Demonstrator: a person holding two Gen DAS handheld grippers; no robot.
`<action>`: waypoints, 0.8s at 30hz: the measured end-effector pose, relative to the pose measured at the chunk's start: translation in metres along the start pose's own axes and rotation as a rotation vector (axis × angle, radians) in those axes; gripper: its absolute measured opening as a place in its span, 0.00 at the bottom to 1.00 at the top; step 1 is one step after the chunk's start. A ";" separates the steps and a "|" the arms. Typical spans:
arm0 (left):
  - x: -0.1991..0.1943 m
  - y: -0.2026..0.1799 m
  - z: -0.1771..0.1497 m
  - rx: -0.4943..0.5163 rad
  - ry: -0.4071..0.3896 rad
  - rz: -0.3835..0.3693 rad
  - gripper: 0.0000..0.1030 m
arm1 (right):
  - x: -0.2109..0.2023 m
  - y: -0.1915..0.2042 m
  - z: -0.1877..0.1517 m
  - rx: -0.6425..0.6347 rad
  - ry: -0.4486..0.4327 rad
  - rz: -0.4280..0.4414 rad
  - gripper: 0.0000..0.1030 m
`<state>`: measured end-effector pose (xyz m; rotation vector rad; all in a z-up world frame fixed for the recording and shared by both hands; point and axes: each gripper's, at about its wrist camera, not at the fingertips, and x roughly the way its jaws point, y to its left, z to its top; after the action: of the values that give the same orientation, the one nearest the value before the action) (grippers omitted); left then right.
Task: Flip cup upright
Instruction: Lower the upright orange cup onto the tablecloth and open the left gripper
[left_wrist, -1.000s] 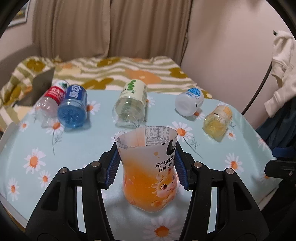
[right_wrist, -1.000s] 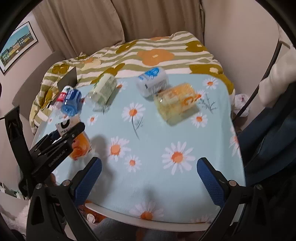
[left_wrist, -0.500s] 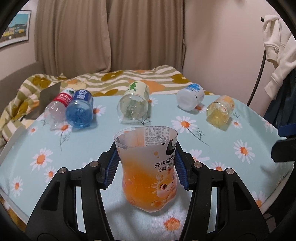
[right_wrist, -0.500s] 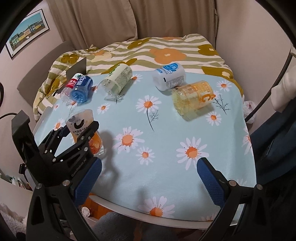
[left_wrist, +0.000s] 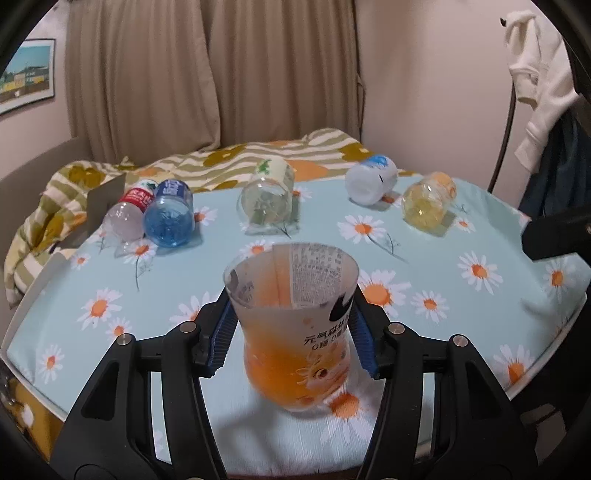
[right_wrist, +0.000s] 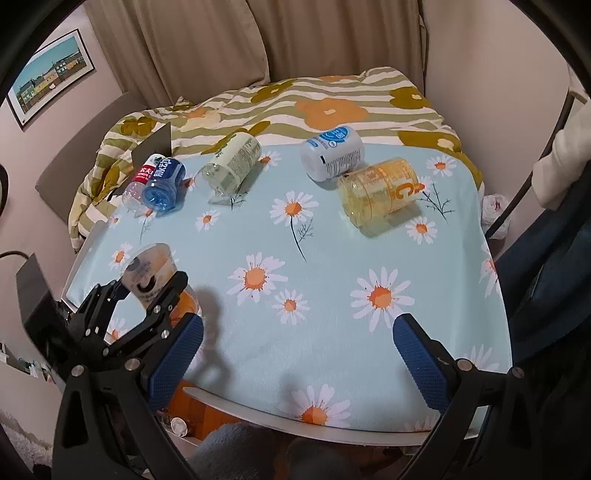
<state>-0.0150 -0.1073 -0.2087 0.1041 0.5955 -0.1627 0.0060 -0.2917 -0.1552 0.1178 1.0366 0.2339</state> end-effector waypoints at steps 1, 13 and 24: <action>0.001 -0.001 -0.003 0.007 0.020 0.000 0.58 | 0.001 0.000 -0.001 0.002 0.003 0.002 1.00; 0.005 0.004 -0.006 -0.017 0.060 -0.012 0.59 | 0.001 0.008 -0.003 -0.002 -0.003 0.020 1.00; -0.017 0.002 0.021 0.028 0.083 0.038 1.00 | -0.012 0.007 -0.002 0.023 -0.023 0.036 1.00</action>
<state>-0.0166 -0.1062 -0.1816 0.1503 0.6736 -0.1300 -0.0028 -0.2878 -0.1447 0.1600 1.0156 0.2525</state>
